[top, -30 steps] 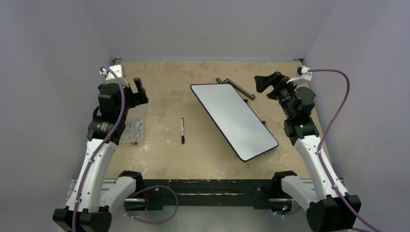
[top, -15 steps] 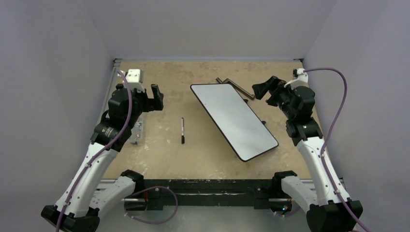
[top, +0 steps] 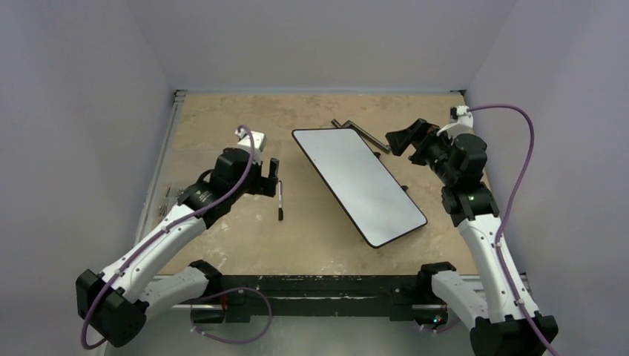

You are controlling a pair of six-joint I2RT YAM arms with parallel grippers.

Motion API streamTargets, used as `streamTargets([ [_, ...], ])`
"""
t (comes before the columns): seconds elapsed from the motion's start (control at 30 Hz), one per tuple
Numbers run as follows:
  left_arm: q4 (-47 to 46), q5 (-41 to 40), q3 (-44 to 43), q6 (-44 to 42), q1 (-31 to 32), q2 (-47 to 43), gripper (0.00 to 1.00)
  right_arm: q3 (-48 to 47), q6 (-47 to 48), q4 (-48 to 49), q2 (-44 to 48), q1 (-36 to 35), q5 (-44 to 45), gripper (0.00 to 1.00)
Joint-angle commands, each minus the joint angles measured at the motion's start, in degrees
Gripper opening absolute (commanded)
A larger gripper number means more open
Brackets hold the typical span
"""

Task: Write a sentence on the whiteboard
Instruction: Pick up the whiteboard marker from the center of the board.

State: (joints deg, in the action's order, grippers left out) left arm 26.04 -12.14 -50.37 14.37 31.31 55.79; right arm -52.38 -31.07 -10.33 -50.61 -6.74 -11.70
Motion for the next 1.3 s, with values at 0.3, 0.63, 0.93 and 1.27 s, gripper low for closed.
streamTargets([
  [0.3,-1.5,0.1,8.5,0.4,4.3,11.6,1.00,-0.5,1.2,-1.7,-0.8,0.0,-2.1,0.99],
  [0.63,-7.0,4.7,12.3,27.8,5.5,18.1,0.29,-0.4,1.4,-1.4,-2.2,0.0,-3.1,0.99],
  [0.93,-10.9,5.6,12.4,28.3,5.8,22.0,0.34,-0.6,3.2,-5.5,-3.2,0.0,2.0,0.99],
  [1.27,-9.2,3.1,11.9,28.2,6.0,22.6,0.54,-0.2,2.9,-5.6,-3.3,0.0,1.7,0.99],
])
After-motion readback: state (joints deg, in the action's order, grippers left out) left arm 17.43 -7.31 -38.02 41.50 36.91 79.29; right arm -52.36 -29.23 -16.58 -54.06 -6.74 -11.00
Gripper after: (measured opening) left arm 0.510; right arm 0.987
